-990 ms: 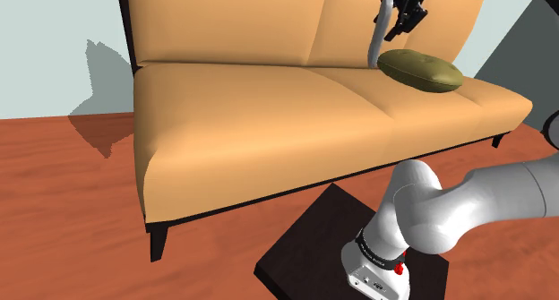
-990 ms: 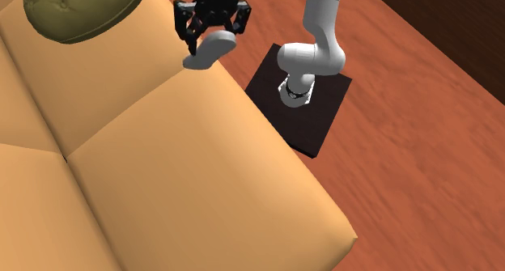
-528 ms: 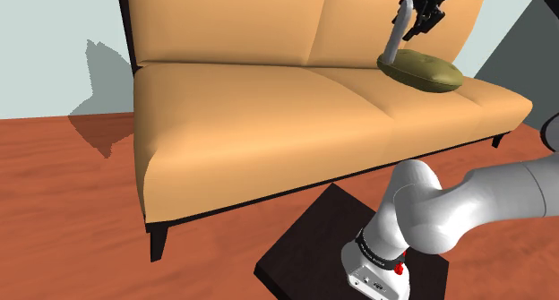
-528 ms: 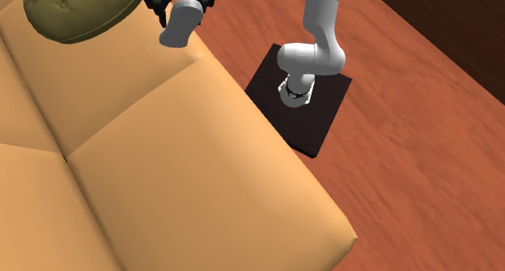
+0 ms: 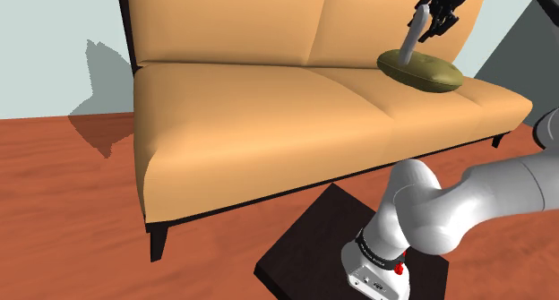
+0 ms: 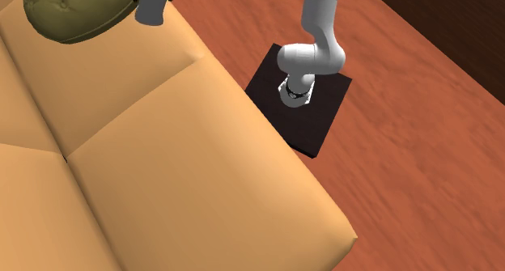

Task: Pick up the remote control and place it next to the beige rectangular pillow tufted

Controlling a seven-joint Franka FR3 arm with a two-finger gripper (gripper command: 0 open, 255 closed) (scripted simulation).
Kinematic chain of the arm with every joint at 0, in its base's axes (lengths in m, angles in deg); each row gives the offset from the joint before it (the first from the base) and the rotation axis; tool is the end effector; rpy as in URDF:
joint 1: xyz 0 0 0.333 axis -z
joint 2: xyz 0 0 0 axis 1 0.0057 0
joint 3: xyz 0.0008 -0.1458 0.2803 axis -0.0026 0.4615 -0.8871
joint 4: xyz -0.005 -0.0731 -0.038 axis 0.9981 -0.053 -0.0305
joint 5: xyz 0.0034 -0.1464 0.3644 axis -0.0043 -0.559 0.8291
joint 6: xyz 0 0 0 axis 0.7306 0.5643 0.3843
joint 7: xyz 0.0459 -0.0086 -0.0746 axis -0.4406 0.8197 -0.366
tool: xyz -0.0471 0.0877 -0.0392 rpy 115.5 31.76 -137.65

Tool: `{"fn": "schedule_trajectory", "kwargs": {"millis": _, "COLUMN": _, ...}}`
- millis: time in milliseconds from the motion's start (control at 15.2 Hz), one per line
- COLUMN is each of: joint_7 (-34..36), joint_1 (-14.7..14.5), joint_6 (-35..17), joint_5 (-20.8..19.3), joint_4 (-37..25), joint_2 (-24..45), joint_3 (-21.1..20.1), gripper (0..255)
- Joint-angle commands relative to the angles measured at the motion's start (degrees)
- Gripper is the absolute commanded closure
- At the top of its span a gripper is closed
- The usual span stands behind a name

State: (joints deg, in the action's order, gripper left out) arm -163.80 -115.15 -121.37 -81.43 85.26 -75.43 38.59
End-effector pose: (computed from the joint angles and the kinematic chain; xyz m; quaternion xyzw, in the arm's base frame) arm 0.1965 -0.3622 0.7842 0.8605 0.4701 0.1196 0.1560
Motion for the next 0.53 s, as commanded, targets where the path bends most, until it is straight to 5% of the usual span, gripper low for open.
{"fn": "schedule_trajectory", "kwargs": {"millis": 0, "joint_7": -3.04, "joint_1": -1.65, "joint_6": 0.23, "joint_5": -0.65, "joint_4": -3.54, "joint_2": 1.11, "joint_3": 3.36, "gripper": 255}}
{"fn": "schedule_trajectory", "kwargs": {"millis": 330, "joint_7": -10.47, "joint_1": -7.66, "joint_6": 1.43, "joint_5": -1.95, "joint_4": -13.86, "joint_2": 3.83, "joint_3": 12.75, "gripper": 255}}
{"fn": "schedule_trajectory", "kwargs": {"millis": 462, "joint_7": -9.84, "joint_1": -6.48, "joint_6": 0.10, "joint_5": -2.46, "joint_4": -10.94, "joint_2": 2.43, "joint_3": 12.09, "gripper": 255}}
